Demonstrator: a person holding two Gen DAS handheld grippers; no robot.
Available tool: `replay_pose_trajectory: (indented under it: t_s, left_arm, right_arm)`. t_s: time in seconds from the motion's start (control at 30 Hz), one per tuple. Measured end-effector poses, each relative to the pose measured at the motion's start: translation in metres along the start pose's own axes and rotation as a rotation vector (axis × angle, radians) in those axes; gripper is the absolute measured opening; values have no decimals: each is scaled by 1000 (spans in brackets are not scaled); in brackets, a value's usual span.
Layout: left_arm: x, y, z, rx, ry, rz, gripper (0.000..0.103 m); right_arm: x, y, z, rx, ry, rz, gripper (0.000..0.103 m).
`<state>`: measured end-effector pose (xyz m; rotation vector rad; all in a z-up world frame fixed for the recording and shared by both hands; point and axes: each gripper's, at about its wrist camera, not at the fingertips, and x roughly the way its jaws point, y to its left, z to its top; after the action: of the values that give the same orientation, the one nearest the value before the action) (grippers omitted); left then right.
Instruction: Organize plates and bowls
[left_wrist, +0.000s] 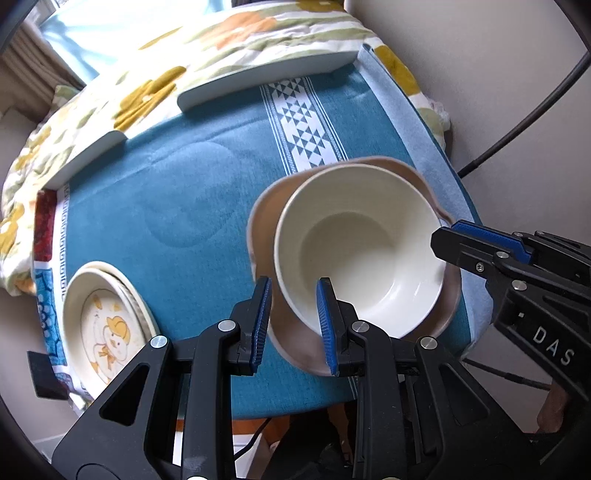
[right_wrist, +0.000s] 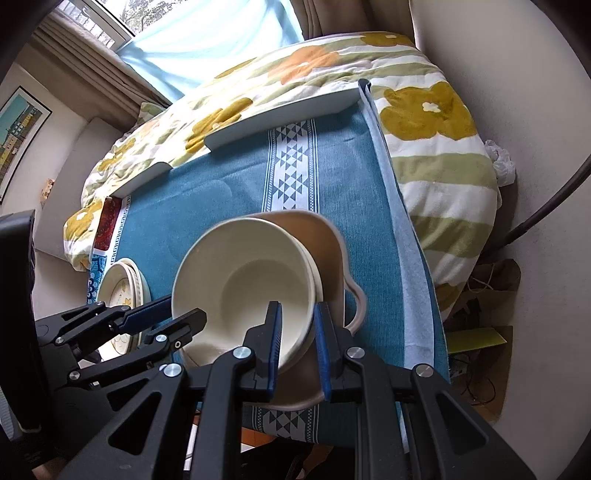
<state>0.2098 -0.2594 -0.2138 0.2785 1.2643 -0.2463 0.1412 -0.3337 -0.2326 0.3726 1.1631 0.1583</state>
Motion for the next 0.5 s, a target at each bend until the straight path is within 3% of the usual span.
replay_pose_trajectory:
  t_s: [0.13, 0.2, 0.23, 0.27, 0.3, 0.33, 0.4, 0.5]
  left_arm:
    - [-32, 17, 6, -29, -82, -21, 22]
    - [-47, 26, 6, -39, -120, -42, 32]
    - [-53, 30, 6, -39, -134, -49, 41]
    - [-59, 33, 6, -36, -148, -53, 75]
    - [-65, 36, 5, -29, -170, -52, 103]
    - [-72, 38, 2, -18, -207, -43, 102]
    - [-77, 40, -2, 34, -208, -22, 103]
    - [-71, 42, -8, 117, -145, 7, 103]
  right_arm:
    - [-24, 0, 10, -10, -38, 16, 16]
    - [-36, 0, 14, -19, -51, 33, 19]
    - [-42, 1, 15, -28, -57, 41, 33]
    - [-48, 2, 15, -39, -62, 45, 48]
    - [-52, 2, 15, -55, -68, 48, 84]
    - [-57, 3, 15, -73, -72, 50, 103]
    - [-61, 4, 14, -123, -64, 37, 103]
    - [-54, 10, 8, -254, 22, -101, 103]
